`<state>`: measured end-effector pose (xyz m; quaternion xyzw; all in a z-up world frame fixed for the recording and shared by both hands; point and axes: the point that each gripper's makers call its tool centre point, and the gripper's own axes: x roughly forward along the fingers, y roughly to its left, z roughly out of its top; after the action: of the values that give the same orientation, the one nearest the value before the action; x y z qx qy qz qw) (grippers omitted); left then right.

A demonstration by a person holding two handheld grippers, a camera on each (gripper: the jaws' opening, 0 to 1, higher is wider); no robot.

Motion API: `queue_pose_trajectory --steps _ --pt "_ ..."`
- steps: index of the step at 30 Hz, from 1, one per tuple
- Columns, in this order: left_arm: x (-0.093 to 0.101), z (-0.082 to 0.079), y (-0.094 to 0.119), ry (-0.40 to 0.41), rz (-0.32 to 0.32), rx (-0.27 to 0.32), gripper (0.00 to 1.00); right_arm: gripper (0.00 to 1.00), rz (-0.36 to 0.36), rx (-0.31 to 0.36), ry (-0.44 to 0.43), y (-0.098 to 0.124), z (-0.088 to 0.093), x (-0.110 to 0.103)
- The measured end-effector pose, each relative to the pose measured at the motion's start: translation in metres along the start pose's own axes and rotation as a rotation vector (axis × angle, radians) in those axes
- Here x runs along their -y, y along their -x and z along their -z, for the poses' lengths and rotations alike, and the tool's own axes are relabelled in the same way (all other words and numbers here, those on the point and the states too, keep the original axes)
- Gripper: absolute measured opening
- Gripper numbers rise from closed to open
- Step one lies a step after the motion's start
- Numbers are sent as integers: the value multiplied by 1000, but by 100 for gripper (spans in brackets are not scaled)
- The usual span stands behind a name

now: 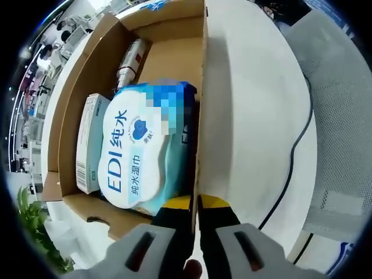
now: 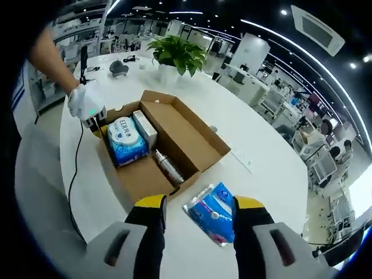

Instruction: Operate the shoe box by opening the lid, removing the specified soft item, and placing it in the target area until the item is outside and the box remains undamaged.

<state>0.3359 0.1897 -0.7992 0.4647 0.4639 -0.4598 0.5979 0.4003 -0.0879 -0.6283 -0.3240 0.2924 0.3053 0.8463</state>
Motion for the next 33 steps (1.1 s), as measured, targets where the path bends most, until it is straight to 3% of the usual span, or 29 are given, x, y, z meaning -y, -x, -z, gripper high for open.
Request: queue_pose_trajectory --steps 5,9,15,23,27,33 --pt "0 0 0 2 4 -2 1 43 20 33 -9 3 -12 -11" --pt "-1 0 -1 17 5 -11 1 41 78 32 -18 6 -10 -21" --pt "0 0 -1 14 7 -8 1 42 52 38 -11 -1 -15 -40" --pt "0 0 -1 14 0 -7 2 42 72 10 97 -16 -16 -48" --pt "0 -1 -1 20 -4 -12 2 42 40 7 47 -24 -13 -59" --pt "1 -1 -2 12 -5 -9 2 43 19 2 59 -34 -14 -66"
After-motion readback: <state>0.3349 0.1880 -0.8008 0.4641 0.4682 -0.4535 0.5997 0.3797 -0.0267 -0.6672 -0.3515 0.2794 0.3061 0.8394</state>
